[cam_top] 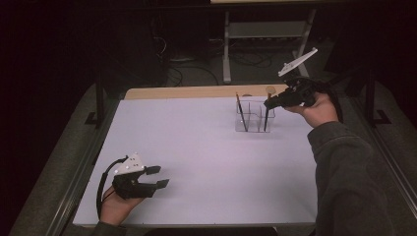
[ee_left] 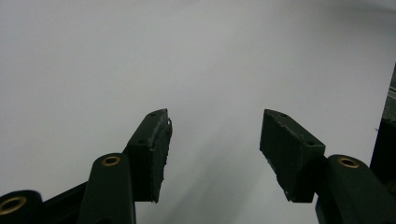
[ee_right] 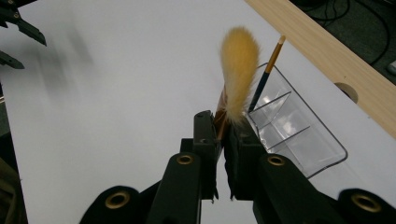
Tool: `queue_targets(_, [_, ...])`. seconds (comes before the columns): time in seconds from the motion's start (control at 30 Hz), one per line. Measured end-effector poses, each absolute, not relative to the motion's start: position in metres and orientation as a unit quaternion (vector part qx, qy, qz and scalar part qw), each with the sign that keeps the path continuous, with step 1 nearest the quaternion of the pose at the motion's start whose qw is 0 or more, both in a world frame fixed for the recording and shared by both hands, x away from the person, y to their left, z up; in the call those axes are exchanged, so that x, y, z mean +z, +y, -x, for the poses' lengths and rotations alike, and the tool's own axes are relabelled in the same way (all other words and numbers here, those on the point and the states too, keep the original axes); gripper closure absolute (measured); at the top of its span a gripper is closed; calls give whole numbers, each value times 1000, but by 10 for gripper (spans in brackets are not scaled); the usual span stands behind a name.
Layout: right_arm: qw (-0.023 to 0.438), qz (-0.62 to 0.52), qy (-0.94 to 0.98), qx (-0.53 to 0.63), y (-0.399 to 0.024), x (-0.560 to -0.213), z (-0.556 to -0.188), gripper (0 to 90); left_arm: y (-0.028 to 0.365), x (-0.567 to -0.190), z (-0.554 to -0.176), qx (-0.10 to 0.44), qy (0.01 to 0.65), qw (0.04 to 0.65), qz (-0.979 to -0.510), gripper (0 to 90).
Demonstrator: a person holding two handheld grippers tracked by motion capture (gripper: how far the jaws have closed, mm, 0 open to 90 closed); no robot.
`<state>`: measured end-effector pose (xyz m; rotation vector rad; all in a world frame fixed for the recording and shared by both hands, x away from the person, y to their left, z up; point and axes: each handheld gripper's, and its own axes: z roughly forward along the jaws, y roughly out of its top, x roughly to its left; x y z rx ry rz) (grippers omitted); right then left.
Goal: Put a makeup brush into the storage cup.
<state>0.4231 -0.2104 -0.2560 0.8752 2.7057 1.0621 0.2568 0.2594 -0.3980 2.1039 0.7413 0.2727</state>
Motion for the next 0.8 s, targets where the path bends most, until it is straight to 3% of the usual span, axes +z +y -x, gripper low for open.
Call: queue_targets(0.8, [74, -298, 888, 343, -205, -241, -445, 828, 264, -396, -258, 114, 303, 437, -839, 403])
